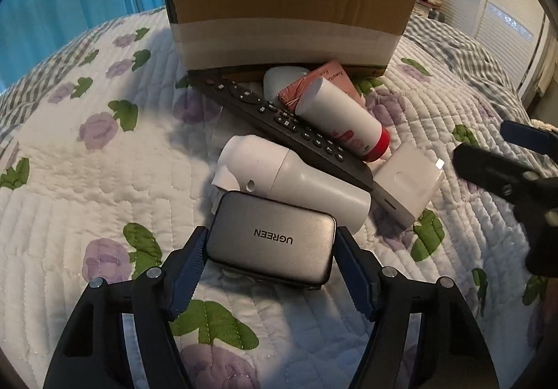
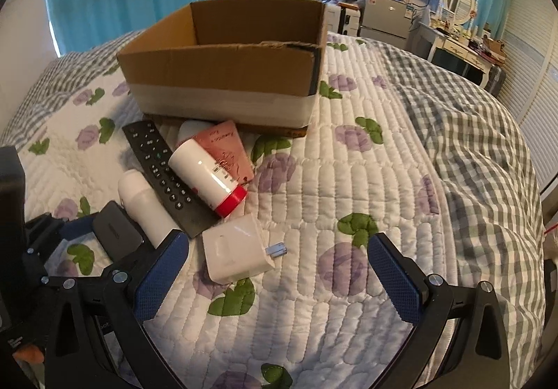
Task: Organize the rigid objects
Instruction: 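Grasp the grey UGREEN box with left gripper while right grasps white adapter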
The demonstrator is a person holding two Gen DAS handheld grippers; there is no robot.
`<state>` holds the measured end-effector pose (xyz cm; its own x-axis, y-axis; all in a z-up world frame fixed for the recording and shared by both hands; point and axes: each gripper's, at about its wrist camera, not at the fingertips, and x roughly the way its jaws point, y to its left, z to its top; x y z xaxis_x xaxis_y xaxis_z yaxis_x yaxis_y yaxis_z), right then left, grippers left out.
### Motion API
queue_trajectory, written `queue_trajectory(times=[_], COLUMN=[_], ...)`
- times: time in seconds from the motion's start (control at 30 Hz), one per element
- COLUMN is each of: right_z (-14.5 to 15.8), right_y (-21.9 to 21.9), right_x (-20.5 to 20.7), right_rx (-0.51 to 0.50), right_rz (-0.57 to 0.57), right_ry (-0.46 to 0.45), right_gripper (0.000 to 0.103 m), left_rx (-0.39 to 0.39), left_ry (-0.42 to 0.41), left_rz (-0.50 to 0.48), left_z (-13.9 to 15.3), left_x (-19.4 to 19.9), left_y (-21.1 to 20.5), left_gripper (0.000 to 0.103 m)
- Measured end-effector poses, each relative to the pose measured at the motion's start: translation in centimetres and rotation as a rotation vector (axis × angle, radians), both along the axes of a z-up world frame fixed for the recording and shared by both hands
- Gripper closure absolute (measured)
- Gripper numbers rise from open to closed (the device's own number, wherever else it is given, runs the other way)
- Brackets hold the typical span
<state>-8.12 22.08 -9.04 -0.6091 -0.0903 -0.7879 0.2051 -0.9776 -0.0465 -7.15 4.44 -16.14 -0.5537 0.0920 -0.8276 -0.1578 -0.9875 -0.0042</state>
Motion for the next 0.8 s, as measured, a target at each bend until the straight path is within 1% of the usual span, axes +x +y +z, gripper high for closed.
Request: queue_trajectory(times=[0.07,0.2,0.3,0.4,0.5,0.57,0.63,0.73,0.8], right_z=[-0.3,-1.4,-2.3,-3.2,-4.3,-5.0,-5.5,-5.0,-4.6], right_y=[-0.3,-1.4,-2.8,-4.3,-5.2,-5.4,-5.6,-5.3,-4.8], right_x=[-0.2,-1.0,-1.7,-2.3,-2.7,-2.7,-2.7,-2.6,-2.4], right_rx=[0.006,0.027,0.060,0.112,0.137,0.135,0.166,0.162,0.131], right_rz=[0.010,0.051,0.103,0.154,0.188,0.204,0.202,0.183,0.172], right_ry=[-0.016,-0.049,-0.073,-0.086,-0.109,-0.141,-0.142,-0.124,-0.115], right_gripper=[0.000,0.000,0.000,0.006,0.019,0.034,0.038,0.052,0.052], left_rx=[0.013,-0.005,0.033,0.032,0.034,0.040,0.035,0.027,0.026], left_ry=[0.006,0.055,0.072,0.081,0.077,0.067,0.061,0.061,0.070], left_rz=[0.012,0.097,0.133,0.152,0.162,0.164,0.163,0.158,0.155], left_z=[0.5,2.5,3.6,4.3,4.6,4.5,4.4,4.7,5.3], left_x=[0.1,0.5,0.6,0.6,0.6,0.5,0.6,0.9,1.2], left_y=[-0.5,-2.3,-3.7,-4.4,-4.8,-4.7,-4.6,-4.3,-4.2], left_gripper=[0.031,0.031,0.031,0.031,0.031,0.031,0.031,0.031,0.031])
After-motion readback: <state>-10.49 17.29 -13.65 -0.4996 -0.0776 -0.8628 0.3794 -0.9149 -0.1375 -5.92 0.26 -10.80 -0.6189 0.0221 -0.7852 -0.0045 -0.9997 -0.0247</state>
